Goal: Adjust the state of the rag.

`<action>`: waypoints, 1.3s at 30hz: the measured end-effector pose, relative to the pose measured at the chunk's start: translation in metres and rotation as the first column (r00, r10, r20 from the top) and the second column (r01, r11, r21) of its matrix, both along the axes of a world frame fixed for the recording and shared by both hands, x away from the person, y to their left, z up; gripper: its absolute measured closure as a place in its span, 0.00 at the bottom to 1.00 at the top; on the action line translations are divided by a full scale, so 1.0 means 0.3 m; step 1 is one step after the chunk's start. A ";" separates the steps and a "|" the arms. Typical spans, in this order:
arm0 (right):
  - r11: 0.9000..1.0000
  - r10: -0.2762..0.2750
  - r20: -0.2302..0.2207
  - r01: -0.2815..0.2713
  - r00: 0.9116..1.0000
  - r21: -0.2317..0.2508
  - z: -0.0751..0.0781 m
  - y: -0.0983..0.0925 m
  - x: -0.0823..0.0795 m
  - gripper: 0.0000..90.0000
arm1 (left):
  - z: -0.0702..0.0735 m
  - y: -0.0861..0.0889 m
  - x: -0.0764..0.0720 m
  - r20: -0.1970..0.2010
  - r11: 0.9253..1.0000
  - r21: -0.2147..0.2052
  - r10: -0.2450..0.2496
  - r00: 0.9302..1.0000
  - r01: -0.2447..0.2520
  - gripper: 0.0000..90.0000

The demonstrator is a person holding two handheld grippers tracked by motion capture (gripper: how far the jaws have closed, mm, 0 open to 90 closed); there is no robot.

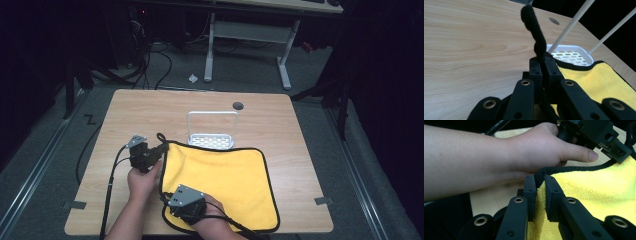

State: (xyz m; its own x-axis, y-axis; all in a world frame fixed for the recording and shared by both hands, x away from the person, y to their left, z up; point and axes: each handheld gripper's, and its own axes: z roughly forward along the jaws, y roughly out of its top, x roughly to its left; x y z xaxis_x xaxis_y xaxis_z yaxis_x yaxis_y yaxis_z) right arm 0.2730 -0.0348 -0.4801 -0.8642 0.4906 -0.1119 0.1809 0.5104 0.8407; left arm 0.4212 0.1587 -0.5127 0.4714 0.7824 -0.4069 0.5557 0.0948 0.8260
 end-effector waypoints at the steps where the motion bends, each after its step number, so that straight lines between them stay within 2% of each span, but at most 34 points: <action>1: 1.000 0.007 -0.003 -0.006 1.000 0.004 0.001 0.012 0.001 0.91 | 0.001 0.017 -0.006 0.001 1.000 -0.001 0.008 1.000 -0.008 0.95; 6: 0.999 0.046 -0.002 -0.046 0.999 0.007 0.005 0.082 -0.002 0.91 | 0.009 0.112 -0.034 -0.001 0.998 0.001 0.058 0.998 -0.058 0.96; 12: 0.995 0.101 -0.007 -0.101 0.995 -0.001 0.000 0.184 0.002 0.91 | 0.024 0.224 -0.065 -0.005 0.992 0.033 0.119 0.993 -0.119 0.96; 19: 0.991 0.134 0.004 -0.134 0.991 0.010 0.017 0.254 -0.003 0.91 | 0.040 0.290 -0.086 -0.005 0.988 0.050 0.149 0.989 -0.149 0.96; 25: 0.991 0.135 0.010 -0.135 0.991 0.000 0.020 0.252 -0.003 0.91 | 0.036 0.274 -0.088 -0.005 0.988 0.054 0.143 0.990 -0.143 0.96; 28: 0.993 0.122 0.024 -0.122 0.992 0.003 0.029 0.234 -0.007 0.91 | 0.039 0.243 -0.081 -0.003 0.991 0.030 0.134 0.991 -0.134 0.96; 30: 0.994 0.108 0.033 -0.108 0.994 0.008 0.037 0.210 -0.012 0.91 | 0.048 0.211 -0.073 0.007 0.992 0.020 0.123 0.992 -0.123 0.96; 39: 0.999 0.023 0.050 -0.024 0.998 0.035 0.055 0.049 -0.011 0.91 | 0.084 0.061 -0.051 0.030 0.995 0.030 0.092 0.995 -0.093 0.96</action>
State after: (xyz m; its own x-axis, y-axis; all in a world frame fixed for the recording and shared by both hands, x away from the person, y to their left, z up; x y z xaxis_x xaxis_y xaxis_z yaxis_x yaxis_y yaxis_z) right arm 0.2696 -0.0200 -0.4636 -0.8693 0.4747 -0.1381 0.1267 0.4840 0.8659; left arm 0.4060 0.1770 -0.4875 0.4075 0.8353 -0.3691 0.5220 0.1186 0.8447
